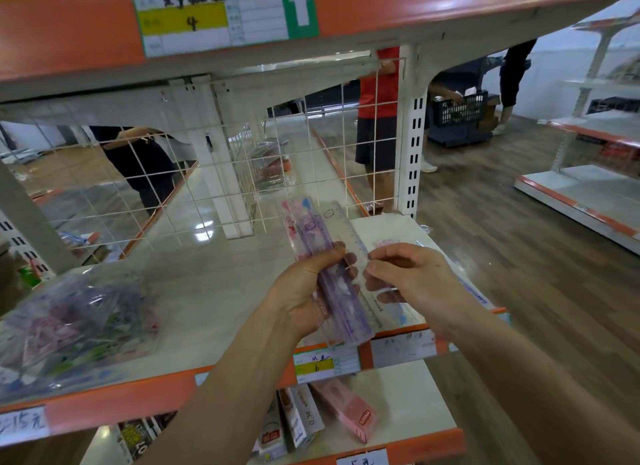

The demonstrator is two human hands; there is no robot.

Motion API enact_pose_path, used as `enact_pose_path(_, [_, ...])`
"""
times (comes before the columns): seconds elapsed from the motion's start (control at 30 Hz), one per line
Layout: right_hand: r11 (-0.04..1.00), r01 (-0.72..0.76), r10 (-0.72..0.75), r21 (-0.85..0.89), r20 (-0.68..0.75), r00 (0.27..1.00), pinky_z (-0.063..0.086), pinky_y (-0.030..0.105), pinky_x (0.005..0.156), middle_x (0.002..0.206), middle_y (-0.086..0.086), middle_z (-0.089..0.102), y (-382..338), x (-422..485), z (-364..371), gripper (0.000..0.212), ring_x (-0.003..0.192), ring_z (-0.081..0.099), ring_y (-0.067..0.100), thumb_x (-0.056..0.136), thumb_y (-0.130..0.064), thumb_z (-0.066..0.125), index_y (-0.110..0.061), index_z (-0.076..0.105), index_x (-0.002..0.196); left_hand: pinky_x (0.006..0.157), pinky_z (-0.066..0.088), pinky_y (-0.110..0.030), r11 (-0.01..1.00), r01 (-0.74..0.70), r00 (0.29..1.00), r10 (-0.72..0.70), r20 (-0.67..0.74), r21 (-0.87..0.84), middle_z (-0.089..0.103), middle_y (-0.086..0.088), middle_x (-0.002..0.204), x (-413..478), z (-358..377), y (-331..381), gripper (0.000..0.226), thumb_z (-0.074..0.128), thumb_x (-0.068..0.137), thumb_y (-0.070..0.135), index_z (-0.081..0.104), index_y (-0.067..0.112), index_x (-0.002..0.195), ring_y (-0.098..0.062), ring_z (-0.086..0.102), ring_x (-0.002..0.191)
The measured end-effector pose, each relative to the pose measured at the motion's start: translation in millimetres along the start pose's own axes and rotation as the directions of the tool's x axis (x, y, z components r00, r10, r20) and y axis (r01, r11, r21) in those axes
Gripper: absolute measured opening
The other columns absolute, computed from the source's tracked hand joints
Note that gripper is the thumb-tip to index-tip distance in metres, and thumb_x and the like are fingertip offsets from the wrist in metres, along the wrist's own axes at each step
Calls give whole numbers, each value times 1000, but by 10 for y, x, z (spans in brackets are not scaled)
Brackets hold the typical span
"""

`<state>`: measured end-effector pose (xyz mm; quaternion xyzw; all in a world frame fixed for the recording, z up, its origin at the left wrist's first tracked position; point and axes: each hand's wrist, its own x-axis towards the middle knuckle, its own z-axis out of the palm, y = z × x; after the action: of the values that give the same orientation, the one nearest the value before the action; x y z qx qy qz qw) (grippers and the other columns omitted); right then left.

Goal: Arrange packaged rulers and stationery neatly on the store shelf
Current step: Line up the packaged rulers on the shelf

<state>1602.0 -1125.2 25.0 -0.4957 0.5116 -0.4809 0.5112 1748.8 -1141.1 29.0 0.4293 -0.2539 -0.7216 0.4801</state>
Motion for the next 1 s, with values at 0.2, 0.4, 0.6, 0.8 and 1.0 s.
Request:
enact_pose_path(0.2, [955, 113, -136, -274, -67, 988, 49, 26, 59, 78, -1, 67, 17, -30, -32, 15, 68, 61, 12, 84, -27, 67, -21, 60, 95, 54, 56, -29, 999, -7, 1000, 7, -18, 35, 67, -6, 61, 28, 108, -41, 11, 63, 86, 7, 66, 10, 77, -16, 63, 50])
enact_pose_path(0.4, [860, 212, -266, -464, -54, 962, 53, 31, 66, 74, -7, 61, 51, 32, -78, 13, 64, 59, 8, 91, -17, 57, -22, 61, 103, 50, 55, -24, 999, 10, 1000, -10, -10, 32, 64, -6, 61, 79, 159, -62, 12, 60, 87, 6, 63, 11, 77, -15, 60, 49])
enact_pose_path(0.6, [796, 228, -236, -561, 59, 970, 50, 28, 71, 87, -7, 61, 19, -17, -130, 22, 73, 59, 9, 84, -40, 64, -34, 57, 104, 43, 52, -22, 1000, 7, 1000, -6, -26, 9, 64, -8, 55, 98, 234, -50, 14, 60, 87, 3, 64, 8, 75, -16, 60, 43])
enact_pose_path(0.8, [689, 169, -157, -705, 82, 984, 38, 30, 60, 75, 1, 55, -37, 35, -285, 15, 66, 48, 17, 92, -22, 46, -9, 53, 91, 46, 52, -25, 999, 43, 999, -44, 24, 16, 62, -9, 57, 162, 278, -87, 15, 58, 88, 3, 61, 8, 74, -17, 59, 44])
enact_pose_path(1.0, [876, -80, 51, -476, -73, 996, 38, 23, 52, 90, 7, 62, -27, 187, -710, 28, 60, 49, 10, 100, -19, 33, -6, 58, 98, 50, 54, -27, 999, 52, 998, -52, 23, 12, 62, -7, 58, 277, 250, -107, 12, 60, 87, 4, 61, 11, 77, -17, 60, 47])
